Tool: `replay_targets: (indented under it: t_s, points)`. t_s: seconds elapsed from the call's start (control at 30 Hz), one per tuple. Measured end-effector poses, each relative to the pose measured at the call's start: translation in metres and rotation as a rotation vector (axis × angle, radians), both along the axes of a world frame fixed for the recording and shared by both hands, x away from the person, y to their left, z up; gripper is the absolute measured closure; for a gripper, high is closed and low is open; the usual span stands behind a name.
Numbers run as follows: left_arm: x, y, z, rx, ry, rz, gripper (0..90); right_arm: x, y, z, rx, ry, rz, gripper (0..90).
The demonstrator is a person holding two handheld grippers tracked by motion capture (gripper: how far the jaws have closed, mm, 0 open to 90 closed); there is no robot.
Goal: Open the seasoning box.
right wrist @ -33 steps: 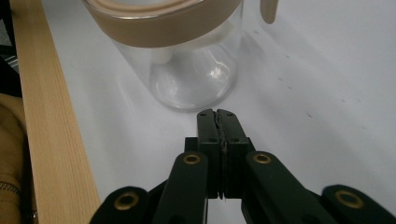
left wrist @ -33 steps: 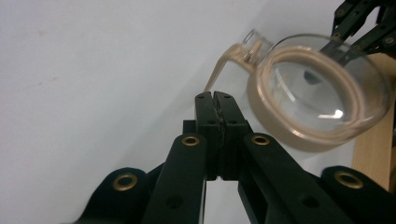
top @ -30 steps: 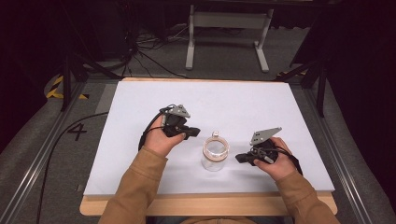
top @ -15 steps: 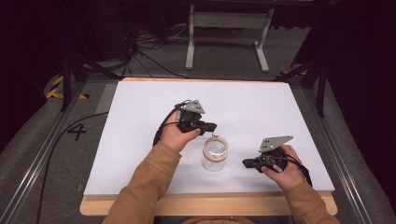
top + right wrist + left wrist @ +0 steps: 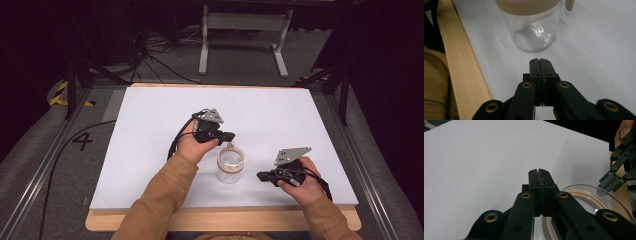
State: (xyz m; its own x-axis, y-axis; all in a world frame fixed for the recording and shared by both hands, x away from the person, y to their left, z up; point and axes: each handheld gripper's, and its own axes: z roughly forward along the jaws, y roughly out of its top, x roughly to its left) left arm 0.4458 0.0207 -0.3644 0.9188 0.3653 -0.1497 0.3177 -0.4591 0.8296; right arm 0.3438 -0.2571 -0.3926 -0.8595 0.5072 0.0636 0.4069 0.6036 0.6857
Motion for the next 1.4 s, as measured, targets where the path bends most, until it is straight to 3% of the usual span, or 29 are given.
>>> replay_targets:
  t_s: [0.33,0.57,0.83,1.03,1.13,1.4]
  points:
    - [0.000,0.001,0.000,0.001,0.009,-0.006,90.0,-0.004,0.012,0.001,0.027,-0.025,0.011,90.0]
    - [0.001,0.001,0.000,0.004,0.010,-0.008,90.0,-0.008,0.023,0.010,0.136,-0.039,0.028,90.0]
    - [0.001,0.001,-0.002,0.002,0.010,-0.003,90.0,-0.011,0.033,0.013,0.191,-0.044,0.044,90.0]
    - [0.002,0.000,-0.003,0.014,0.006,-0.006,90.0,-0.007,0.035,0.011,0.244,-0.062,0.023,90.0]
    - [0.002,0.000,-0.003,0.017,0.007,-0.005,90.0,-0.006,0.034,0.009,0.303,-0.076,0.011,90.0]
    - [0.002,0.000,-0.003,0.014,0.011,-0.005,90.0,0.000,0.033,0.003,0.402,-0.129,-0.028,90.0]
